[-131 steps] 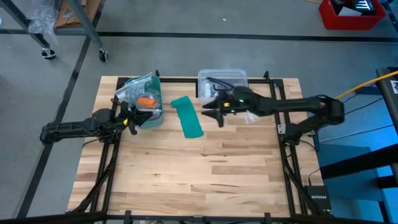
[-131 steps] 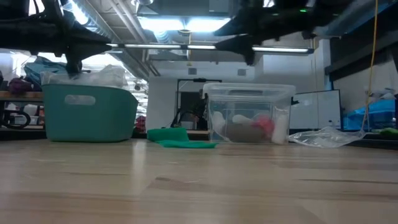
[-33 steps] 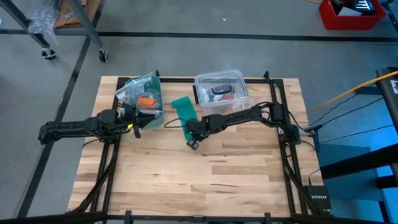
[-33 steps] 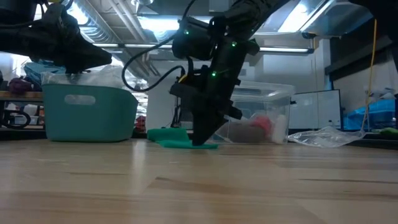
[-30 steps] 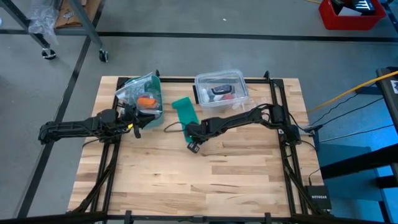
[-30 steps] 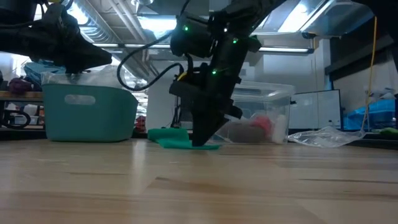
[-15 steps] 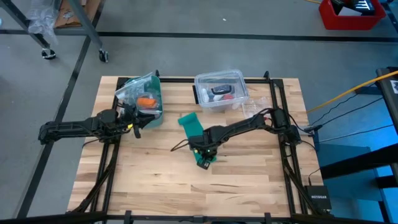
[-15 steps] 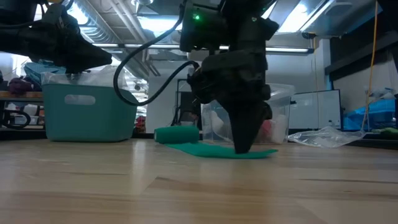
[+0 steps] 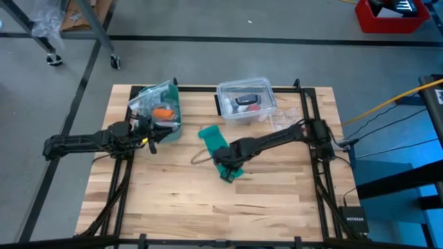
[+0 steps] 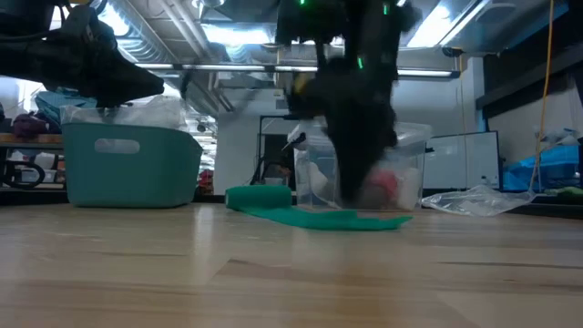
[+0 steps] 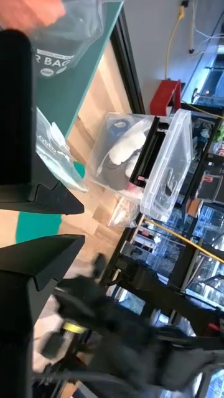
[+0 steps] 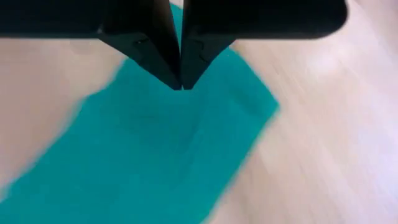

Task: Roll bandage
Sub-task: Move the green bandage to the center of the table

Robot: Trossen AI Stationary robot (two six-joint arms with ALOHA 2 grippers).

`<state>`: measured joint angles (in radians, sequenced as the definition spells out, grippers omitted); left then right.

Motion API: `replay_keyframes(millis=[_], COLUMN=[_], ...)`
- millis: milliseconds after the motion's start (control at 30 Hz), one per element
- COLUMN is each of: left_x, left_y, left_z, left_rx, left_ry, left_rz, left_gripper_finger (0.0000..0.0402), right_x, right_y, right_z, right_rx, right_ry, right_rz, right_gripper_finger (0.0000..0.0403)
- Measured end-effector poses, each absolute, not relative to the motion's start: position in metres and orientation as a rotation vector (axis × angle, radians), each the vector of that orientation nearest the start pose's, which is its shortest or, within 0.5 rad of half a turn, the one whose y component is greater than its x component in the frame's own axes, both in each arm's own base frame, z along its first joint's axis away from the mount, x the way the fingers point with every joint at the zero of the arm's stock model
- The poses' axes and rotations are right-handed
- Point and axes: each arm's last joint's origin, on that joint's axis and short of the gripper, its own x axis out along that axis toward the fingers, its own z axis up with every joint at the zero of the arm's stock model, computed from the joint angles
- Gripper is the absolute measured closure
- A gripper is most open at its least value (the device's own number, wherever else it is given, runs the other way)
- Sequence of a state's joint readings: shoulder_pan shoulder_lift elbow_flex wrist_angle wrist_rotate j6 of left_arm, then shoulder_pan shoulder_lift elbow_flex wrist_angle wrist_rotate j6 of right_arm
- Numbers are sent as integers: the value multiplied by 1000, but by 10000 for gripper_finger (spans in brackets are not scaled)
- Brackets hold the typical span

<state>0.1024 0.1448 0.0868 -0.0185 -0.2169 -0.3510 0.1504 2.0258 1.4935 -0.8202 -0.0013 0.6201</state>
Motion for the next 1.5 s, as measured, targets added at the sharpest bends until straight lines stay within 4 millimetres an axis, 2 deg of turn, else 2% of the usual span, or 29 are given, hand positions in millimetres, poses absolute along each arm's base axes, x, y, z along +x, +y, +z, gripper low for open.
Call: replay_keyframes(millis=[100, 267, 600, 767, 967, 1133, 1367, 1500], left_x=[101, 101, 101, 101, 101, 101, 101, 101], left_y=[17, 17, 17, 17, 17, 17, 17, 17], left_z=[180, 180, 181, 181, 181, 181, 181, 181], left_rx=[-305, -300, -383, -390, -413, -402, -399, -399], left_ry=[24, 24, 6, 2, -1, 2, 2, 4], left_rz=[328, 328, 329, 329, 329, 329, 329, 329], left_gripper_finger=[345, 345, 345, 345, 345, 345, 345, 345], right_x=[391, 388, 404, 410, 415, 415, 416, 414], right_y=[56, 52, 29, 18, 13, 21, 32, 42], right_z=[199, 212, 211, 203, 183, 162, 140, 137], right_rx=[374, 320, 275, 243, 223, 257, 271, 273], right_ry=[1225, 1146, 1071, 1065, 1117, 1216, 1286, 1318], right_rz=[-350, -420, -328, -320, -330, -260, -249, -212], right_gripper_finger=[386, 386, 386, 386, 386, 386, 386, 386])
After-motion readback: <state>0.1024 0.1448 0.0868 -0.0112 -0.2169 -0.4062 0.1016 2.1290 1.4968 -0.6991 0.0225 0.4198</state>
